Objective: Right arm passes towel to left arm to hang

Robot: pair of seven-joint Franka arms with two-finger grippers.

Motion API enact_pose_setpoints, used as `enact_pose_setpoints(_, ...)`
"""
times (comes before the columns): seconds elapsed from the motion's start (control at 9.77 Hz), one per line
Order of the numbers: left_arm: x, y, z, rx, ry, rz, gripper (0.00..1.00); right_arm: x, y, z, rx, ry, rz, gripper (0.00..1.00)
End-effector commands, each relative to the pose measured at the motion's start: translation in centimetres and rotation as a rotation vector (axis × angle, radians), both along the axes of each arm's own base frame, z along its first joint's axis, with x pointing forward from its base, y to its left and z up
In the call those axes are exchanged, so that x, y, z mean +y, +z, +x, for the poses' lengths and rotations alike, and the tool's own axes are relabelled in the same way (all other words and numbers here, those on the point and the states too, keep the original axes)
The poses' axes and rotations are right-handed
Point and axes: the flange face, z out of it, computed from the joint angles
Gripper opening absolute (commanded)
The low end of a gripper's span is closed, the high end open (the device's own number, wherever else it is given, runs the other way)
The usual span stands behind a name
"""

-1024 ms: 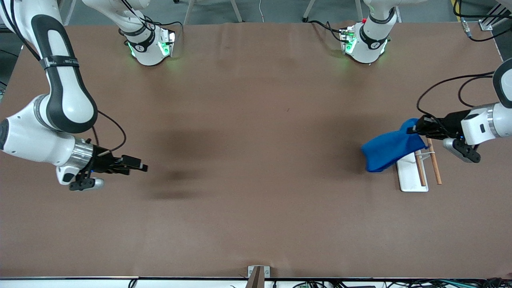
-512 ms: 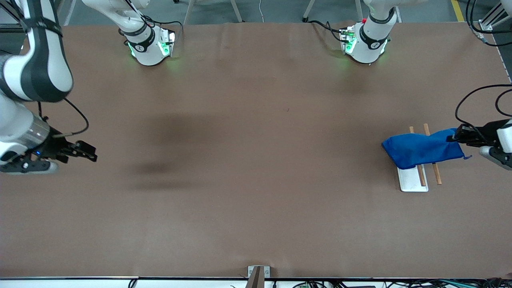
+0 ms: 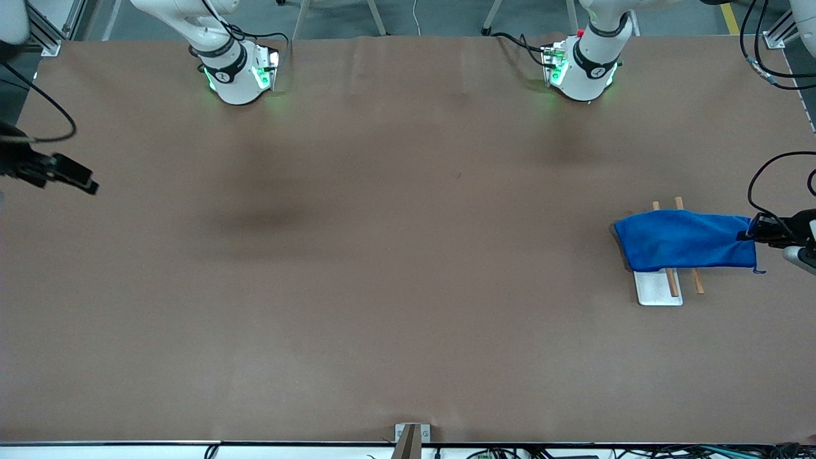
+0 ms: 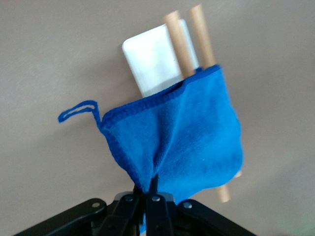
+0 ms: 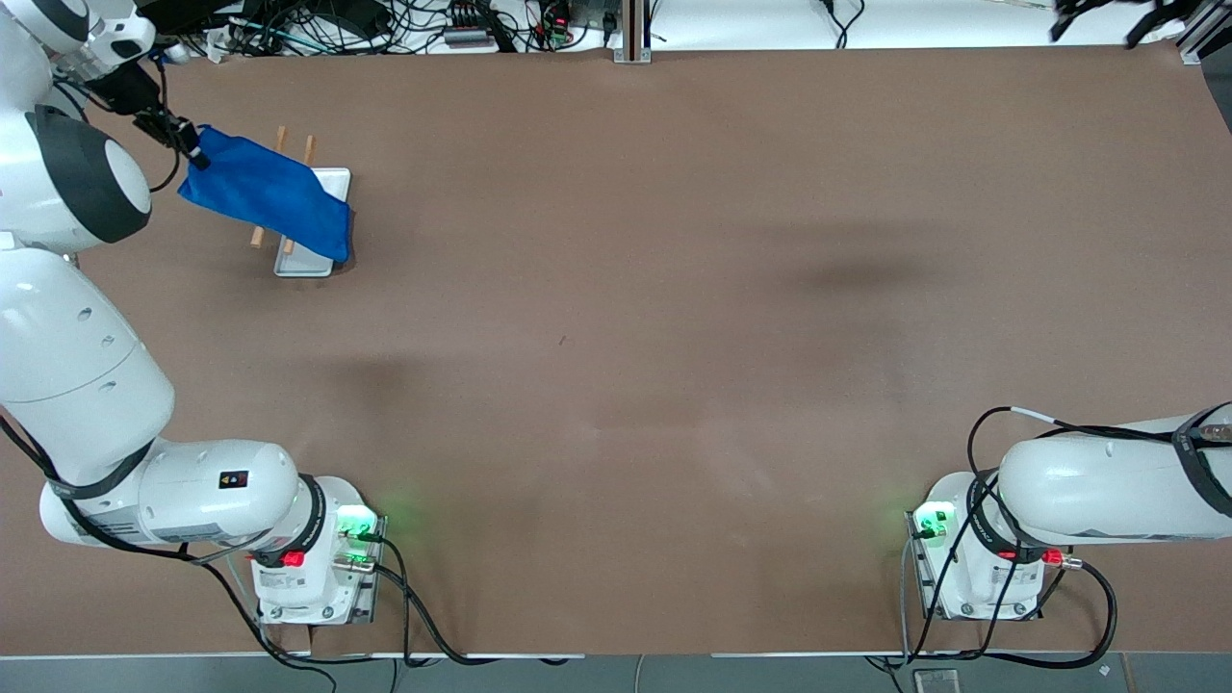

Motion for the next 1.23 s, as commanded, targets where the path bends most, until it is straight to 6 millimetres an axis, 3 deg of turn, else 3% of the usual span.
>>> enact_pose_setpoints(0.0,0.4,-2.3,0.3,0.025,0.002,0.027,0.04,-1.5,3.4,-0.2,-0.02,-0.042,-0.017,1.0)
enact_pose_setpoints(0.1,0.3,-2.2,0.4,0.02,0.009,0.023,0.34,-1.5,3.5,-0.2,-0.026,-0.04,-0.021,1.0)
enact_pose_setpoints(0.2,0.6,-1.4,0.4,-0.002,0.022,0.007,0.99,-1.6,3.4,-0.1,-0.024,-0.041,-0.023,1.0)
enact_pose_setpoints(0.41,0.3,1.9,0.7,-0.06,0.021,0.012,1.0,-1.1,3.5,0.1,-0.036,-0.028,-0.027,1.0)
enact_pose_setpoints(0.61,-0.4,7.4,1.1,-0.186,0.015,0.039,1.0,-1.1,3.5,0.2,-0.05,-0.025,-0.028,1.0)
enact_pose_setpoints(0.92,-10.2,14.6,1.6,-0.206,0.213,0.077,1.0,-1.2,3.4,0.4,-0.061,0.001,-0.04,1.0)
enact_pose_setpoints(1.13,-19.1,19.3,-0.7,-0.207,0.312,0.147,1.0,-1.2,3.5,0.4,-0.062,0.001,-0.04,1.0)
